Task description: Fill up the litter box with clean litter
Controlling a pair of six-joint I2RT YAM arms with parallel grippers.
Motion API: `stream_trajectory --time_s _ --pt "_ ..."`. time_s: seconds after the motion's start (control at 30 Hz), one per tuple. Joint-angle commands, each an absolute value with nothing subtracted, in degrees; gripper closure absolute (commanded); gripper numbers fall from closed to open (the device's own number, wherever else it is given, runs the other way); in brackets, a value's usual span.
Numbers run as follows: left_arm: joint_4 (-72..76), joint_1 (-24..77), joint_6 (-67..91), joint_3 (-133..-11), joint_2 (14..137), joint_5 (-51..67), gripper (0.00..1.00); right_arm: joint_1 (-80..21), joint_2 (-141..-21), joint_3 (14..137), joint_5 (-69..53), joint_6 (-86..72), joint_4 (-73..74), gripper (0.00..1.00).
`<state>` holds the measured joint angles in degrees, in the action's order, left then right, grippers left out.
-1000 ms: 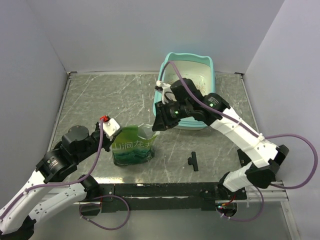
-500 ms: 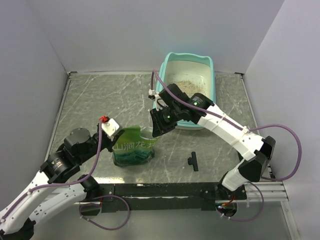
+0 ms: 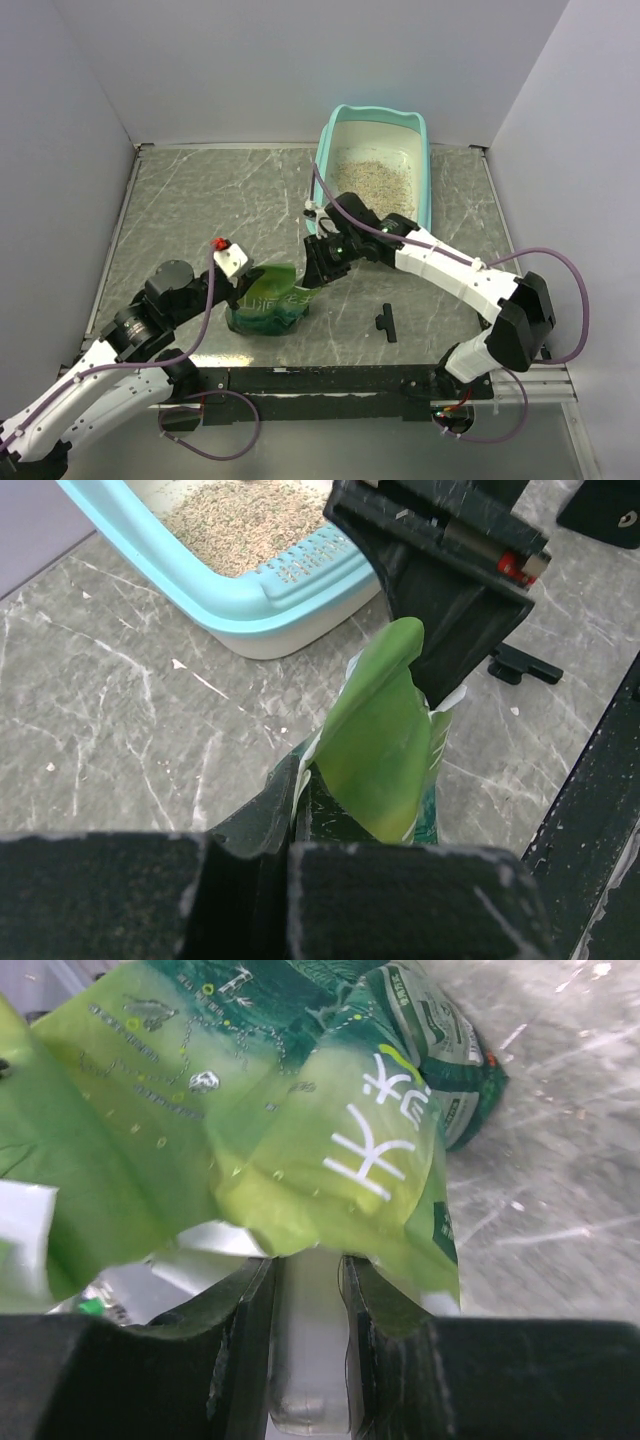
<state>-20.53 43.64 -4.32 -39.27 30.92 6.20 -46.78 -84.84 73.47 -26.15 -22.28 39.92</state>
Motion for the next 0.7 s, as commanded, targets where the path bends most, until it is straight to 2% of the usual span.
stream_trajectory --time_s 0.0,0.13,0.37,0.57,0.67 --pt "-15.56 43.77 -2.2 -38.06 30.23 7.82 0.99 -45.7 -84.11 63.84 -30.22 -26.97 33.5 1.0" --pt "-15.21 43.77 -2.02 -37.62 30.15 7.29 0.99 -45.26 -84.02 57.49 -37.07 -32.16 20.61 1.0" --pt "-15.38 43.68 -2.2 -37.79 30.59 6.33 0.99 -45.35 -84.11 51.07 -42.26 -42.69 3.47 1.0" --pt "-15.64 43.77 -2.55 -37.97 29.8 2.55 0.99 -48.69 -87.09 50.27 -37.97 -51.66 -6.84 1.0" --pt "-15.91 43.77 -2.46 -38.06 29.79 0.8 0.99 -50.88 -90.17 53.77 -35.42 -53.87 -8.61 1.0"
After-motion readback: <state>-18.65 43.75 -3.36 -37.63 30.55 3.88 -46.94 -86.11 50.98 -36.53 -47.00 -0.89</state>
